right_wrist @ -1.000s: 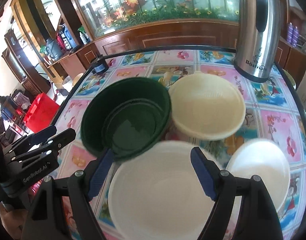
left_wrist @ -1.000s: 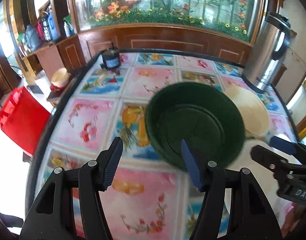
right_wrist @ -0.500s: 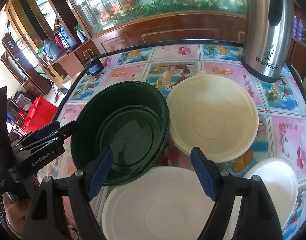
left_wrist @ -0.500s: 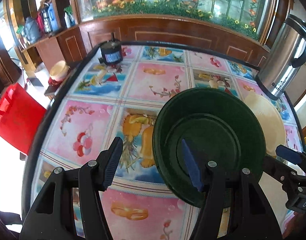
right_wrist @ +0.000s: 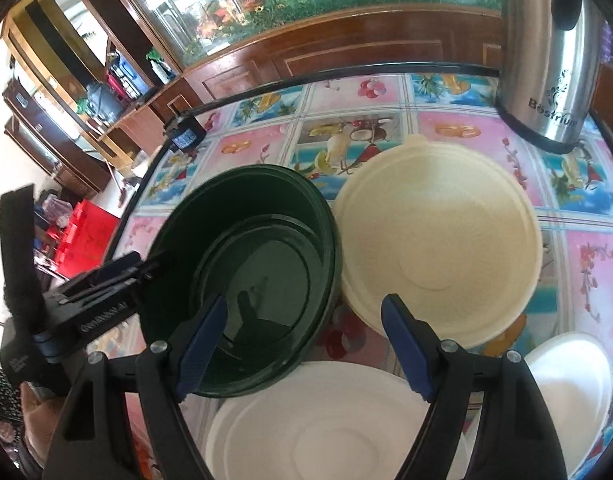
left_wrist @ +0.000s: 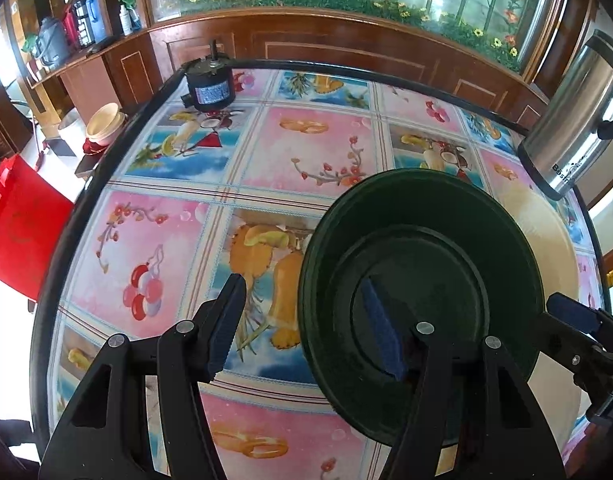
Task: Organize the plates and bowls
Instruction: 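Grasp the dark green basin rim with the left tool and lift it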
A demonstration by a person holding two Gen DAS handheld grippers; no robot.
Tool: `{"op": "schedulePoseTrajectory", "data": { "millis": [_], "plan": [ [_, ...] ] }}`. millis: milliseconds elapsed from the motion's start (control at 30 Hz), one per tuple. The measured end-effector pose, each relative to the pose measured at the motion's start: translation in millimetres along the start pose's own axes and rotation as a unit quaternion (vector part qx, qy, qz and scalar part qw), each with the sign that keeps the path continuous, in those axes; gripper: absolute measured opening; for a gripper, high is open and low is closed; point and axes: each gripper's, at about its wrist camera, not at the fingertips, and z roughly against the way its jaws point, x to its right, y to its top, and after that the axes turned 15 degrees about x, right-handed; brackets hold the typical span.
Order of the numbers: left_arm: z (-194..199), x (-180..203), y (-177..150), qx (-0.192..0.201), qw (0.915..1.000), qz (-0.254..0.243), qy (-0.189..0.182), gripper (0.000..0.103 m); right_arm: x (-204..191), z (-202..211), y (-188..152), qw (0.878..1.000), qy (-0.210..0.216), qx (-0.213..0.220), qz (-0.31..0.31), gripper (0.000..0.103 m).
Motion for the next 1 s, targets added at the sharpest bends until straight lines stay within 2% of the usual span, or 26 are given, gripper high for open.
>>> {"op": "schedulePoseTrajectory", "data": {
  "millis": [100, 300, 400, 467, 667, 733, 800, 833, 867, 900, 967, 1000],
  "plan": [
    [-1.2, 2.1, 0.2, -0.002, 1.0000, -0.005, -0.004, 0.061, -2.7, -0.5, 0.5, 1.000, 0.007, -0.002, 0.000, 0.079],
    [-6.3, 3.4, 0.8, -0.005, 1.0000, -0.008, 0.003, 0.061, -11.8, 1.5, 2.8, 1.000, 0.018, -0.002, 0.011, 0.066],
    [-9.1, 5.2, 1.5, -0.009, 0.9999, -0.010, 0.004, 0.061, -10.5, -6.4, 4.2, 1.000, 0.009, -0.009, 0.016, 0.059],
    [-10.1, 6.3, 2.6, -0.009, 0.9999, -0.010, 0.003, 0.061, -7.0, -12.5, 6.0, 1.000, -0.004, -0.010, 0.019, 0.046],
    [-23.4, 11.5, 4.4, -0.027, 0.9994, -0.019, 0.008, 0.061, -3.6, -22.6, 12.6, 1.000, -0.005, -0.016, 0.020, 0.042],
    [-27.2, 10.5, 3.3, -0.037, 0.9992, -0.012, -0.004, 0.061, -4.8, -26.0, 12.7, 0.999, -0.005, -0.021, 0.025, 0.042],
    [-27.8, 6.9, 1.5, -0.039, 0.9992, -0.001, -0.011, 0.060, -7.7, -25.8, 11.2, 0.999, -0.009, -0.020, 0.034, 0.037],
    [-26.7, 5.4, 1.0, -0.036, 0.9993, -0.001, -0.007, 0.056, -9.0, -25.3, 10.3, 0.999, -0.009, -0.019, 0.038, 0.029],
    [-25.6, 4.6, 0.5, -0.032, 0.9995, -0.006, 0.002, 0.046, -11.0, -24.9, 8.9, 0.999, -0.006, -0.020, 0.043, 0.023],
    [-24.9, 2.4, -0.2, -0.028, 0.9994, -0.013, 0.014, 0.040, -13.0, -24.2, 7.3, 0.999, -0.007, -0.020, 0.048, 0.022],
    [-23.0, -6.5, -0.7, -0.024, 0.9996, -0.005, 0.014, 0.025, -14.4, -23.0, 6.2, 0.998, -0.009, -0.015, 0.053, 0.022],
    [-22.2, -9.9, -1.1, -0.024, 0.9996, -0.001, 0.013, 0.022, -14.0, -22.8, 5.7, 0.998, -0.008, -0.015, 0.053, 0.022]
  ]
}}
